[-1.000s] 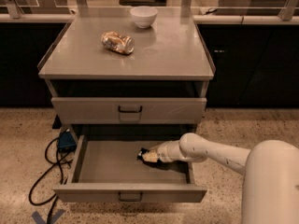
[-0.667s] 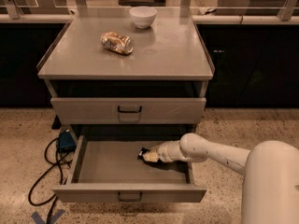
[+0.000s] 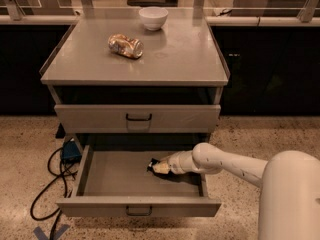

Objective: Place rxbar blueberry into middle drawer

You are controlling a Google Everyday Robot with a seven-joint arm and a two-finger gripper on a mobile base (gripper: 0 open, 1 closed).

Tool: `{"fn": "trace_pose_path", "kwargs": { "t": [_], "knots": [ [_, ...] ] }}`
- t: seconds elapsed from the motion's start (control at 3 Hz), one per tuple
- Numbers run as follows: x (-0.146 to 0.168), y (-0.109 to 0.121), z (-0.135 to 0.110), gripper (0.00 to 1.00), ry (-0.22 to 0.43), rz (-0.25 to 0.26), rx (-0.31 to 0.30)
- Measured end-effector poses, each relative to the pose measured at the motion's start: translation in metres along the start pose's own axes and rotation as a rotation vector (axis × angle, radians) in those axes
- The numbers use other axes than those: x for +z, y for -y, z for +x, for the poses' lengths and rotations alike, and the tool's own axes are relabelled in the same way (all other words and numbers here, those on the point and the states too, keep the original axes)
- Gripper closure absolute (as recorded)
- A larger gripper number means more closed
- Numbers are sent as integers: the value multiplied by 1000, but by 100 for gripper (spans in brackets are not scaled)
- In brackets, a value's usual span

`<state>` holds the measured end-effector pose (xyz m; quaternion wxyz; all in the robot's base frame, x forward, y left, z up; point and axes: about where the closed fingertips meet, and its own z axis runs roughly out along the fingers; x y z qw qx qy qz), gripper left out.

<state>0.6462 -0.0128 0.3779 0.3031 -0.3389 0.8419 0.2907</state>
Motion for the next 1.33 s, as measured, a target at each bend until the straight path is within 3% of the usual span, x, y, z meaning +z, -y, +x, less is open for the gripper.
{"fn": "trace_pose_path", "kwargs": {
  "t": [0.67, 1.0, 1.33],
  "knots": [
    [0, 0, 0, 11, 0, 0, 0],
    [0, 0, 0, 0, 0, 0, 0],
    [0, 0, 0, 0, 0, 0, 0]
  ]
}}
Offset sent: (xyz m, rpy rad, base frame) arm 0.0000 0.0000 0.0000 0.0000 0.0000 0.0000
